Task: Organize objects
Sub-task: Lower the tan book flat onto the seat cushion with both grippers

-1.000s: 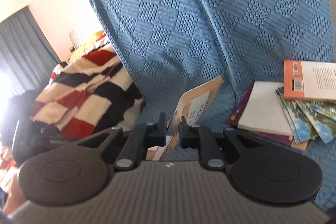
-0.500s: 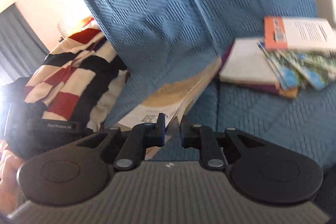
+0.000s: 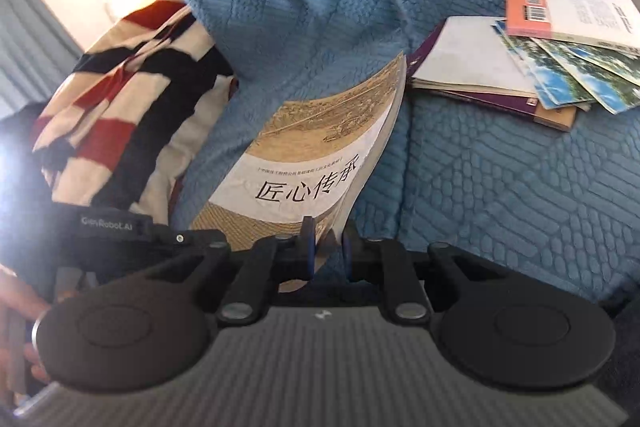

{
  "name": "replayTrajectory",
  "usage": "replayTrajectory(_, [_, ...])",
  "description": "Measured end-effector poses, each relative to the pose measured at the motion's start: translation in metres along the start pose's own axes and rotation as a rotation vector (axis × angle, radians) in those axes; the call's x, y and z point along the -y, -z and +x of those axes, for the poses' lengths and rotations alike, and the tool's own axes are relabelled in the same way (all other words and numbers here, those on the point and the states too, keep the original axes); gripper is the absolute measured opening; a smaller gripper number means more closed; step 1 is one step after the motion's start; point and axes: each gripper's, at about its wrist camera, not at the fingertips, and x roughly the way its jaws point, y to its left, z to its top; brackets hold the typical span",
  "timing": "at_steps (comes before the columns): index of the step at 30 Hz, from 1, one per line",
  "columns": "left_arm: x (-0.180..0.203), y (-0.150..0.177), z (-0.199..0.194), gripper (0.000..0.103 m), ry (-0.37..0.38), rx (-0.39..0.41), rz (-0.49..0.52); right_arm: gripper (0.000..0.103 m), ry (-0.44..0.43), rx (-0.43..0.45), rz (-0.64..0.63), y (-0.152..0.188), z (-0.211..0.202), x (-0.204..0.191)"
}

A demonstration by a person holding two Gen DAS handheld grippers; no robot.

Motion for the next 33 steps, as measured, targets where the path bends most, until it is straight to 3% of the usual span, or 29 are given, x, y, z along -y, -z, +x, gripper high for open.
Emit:
replayTrajectory(6, [-0.008, 0.002, 0.001, 0.016, -0.021, -0.016, -0.002, 0.02, 0.05, -0.064, 0.06, 0.002, 0.011, 0.01])
replayTrajectory(7, [-0.007, 0.003, 0.002, 0.018, -0.029, -0.02, 0.01, 0.021, 0.073, -0.076, 0.073, 0.003, 0.012, 0.011])
replayTrajectory(8, [-0.005, 0.004, 0.003, 0.026, -0.039, -0.025, 0.022, 0.022, 0.091, -0.092, 0.079, 0.002, 0.011, 0.012])
replayTrajectory(9, [-0.003, 0.004, 0.003, 0.032, -0.05, -0.031, 0.029, 0.025, 0.104, -0.108, 0.082, 0.001, 0.01, 0.013])
replayTrajectory(12, [0.003, 0.003, -0.005, 0.041, -0.045, -0.007, 0.054, 0.049, 0.114, -0.114, 0.083, -0.002, 0.003, 0.016])
replayTrajectory(14, [0.007, 0.002, -0.01, 0.048, -0.058, 0.017, 0.069, 0.053, 0.093, -0.093, 0.08, -0.004, -0.003, 0.016])
replayTrajectory(17, [0.008, -0.004, -0.008, 0.051, -0.066, 0.035, 0.078, 0.062, 0.105, -0.073, 0.042, -0.008, -0.001, 0.015])
replayTrajectory(21, [0.004, -0.016, 0.009, 0.052, -0.075, 0.033, 0.05, 0.061, 0.152, -0.039, -0.025, -0.015, 0.017, 0.012])
replayTrajectory(25, [0.004, -0.019, 0.038, 0.052, -0.145, -0.006, 0.078, 0.06, 0.189, -0.022, -0.048, -0.016, 0.039, 0.013])
replayTrajectory(28, [0.0, -0.018, 0.05, 0.052, -0.166, -0.024, 0.072, 0.051, 0.194, -0.027, -0.033, -0.014, 0.05, 0.015])
replayTrajectory(32, [-0.001, -0.016, 0.055, 0.049, -0.166, -0.017, 0.101, 0.028, 0.207, -0.022, -0.067, -0.008, 0.058, 0.011])
replayTrajectory(33, [-0.001, -0.015, 0.056, 0.049, -0.163, -0.012, 0.105, 0.027, 0.201, -0.019, -0.076, -0.007, 0.058, 0.01])
